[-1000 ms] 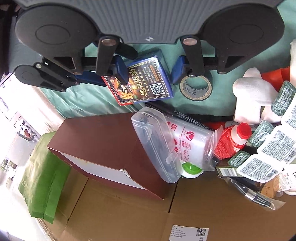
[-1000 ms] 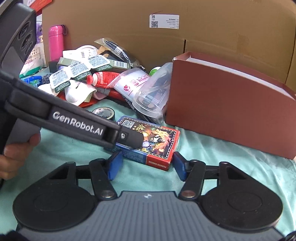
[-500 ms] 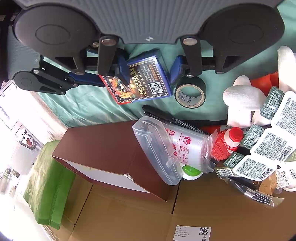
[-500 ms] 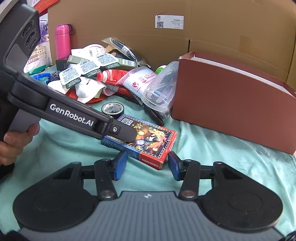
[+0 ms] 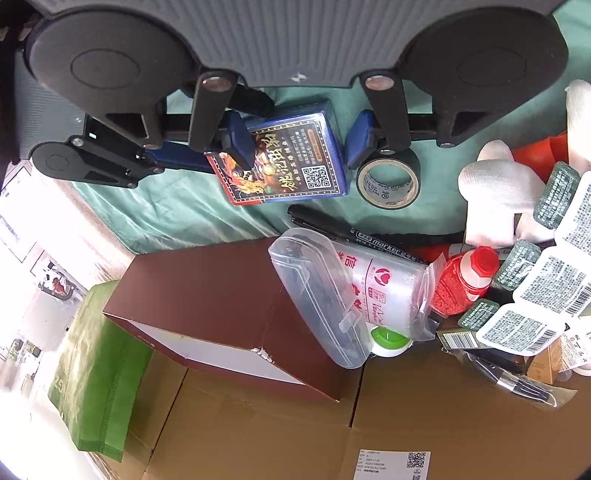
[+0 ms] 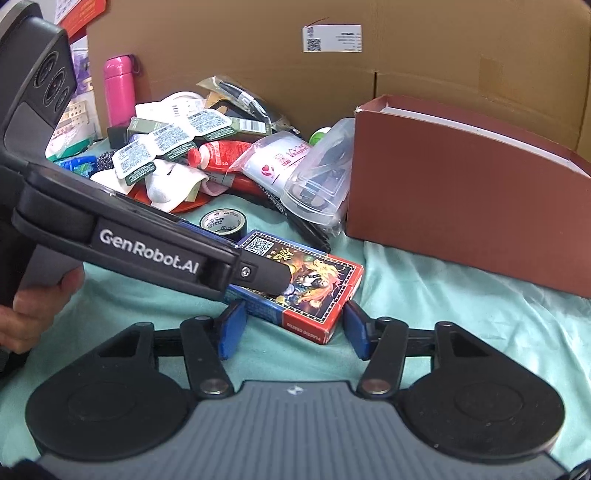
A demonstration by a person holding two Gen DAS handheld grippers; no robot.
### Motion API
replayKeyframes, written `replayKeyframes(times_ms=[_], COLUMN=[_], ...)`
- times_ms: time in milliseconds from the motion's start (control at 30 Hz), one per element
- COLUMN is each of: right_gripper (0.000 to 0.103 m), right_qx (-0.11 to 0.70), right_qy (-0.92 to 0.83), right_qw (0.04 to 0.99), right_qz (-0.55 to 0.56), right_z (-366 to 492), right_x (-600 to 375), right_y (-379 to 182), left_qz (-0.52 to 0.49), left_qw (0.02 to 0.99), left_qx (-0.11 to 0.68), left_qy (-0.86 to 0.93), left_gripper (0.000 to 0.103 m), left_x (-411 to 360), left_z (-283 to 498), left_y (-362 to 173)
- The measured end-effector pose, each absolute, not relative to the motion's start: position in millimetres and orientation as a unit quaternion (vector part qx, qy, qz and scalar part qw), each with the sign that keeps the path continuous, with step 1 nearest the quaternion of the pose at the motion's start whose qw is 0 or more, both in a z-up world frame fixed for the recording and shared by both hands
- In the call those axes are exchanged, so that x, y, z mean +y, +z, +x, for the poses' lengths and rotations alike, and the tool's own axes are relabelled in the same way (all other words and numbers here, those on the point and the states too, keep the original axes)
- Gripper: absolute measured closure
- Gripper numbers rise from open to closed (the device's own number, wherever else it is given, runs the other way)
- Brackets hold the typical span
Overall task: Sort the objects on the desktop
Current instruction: 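Close the right gripper on the blue-and-red playing-card box, then lift the card box and carry it with the right gripper into the shoebox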
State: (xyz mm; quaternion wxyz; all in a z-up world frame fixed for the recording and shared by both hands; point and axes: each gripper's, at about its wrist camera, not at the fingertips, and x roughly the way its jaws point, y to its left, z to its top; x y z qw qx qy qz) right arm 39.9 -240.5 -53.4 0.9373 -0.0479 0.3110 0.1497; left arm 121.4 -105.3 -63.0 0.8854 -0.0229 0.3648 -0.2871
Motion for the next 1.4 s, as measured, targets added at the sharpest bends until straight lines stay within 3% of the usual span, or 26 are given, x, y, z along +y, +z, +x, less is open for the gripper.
replayKeyframes(times_ms=[167, 567, 967, 1400], right_gripper=[0.061, 0.062, 0.062, 0.062], right_qx=[0.307, 0.267, 0.18, 0.215], right_qy=[0.146, 0.131, 0.089, 0.062], right_qw=[0.939, 0.954, 0.977, 0.974], right_qz=[-0.048, -0.044, -0.07, -0.035], right_z=[31, 12, 20, 93], right_x=[-238, -242, -272, -336], right_y=[-52, -25, 37, 46], left_qz=[-0.012, -0.008, 0.013, -0.01], left_qw=[0.892, 0.909, 0.926, 0.908], left_qx=[0.36, 0.307, 0.218, 0.279], left_qy=[-0.275, -0.282, -0.308, -0.312], left_gripper=[0.052, 0.062, 0.062, 0.063], left_x=[-104, -104, -144, -208], left_z=[115, 94, 109, 200], left_y=[-59, -20, 44, 50])
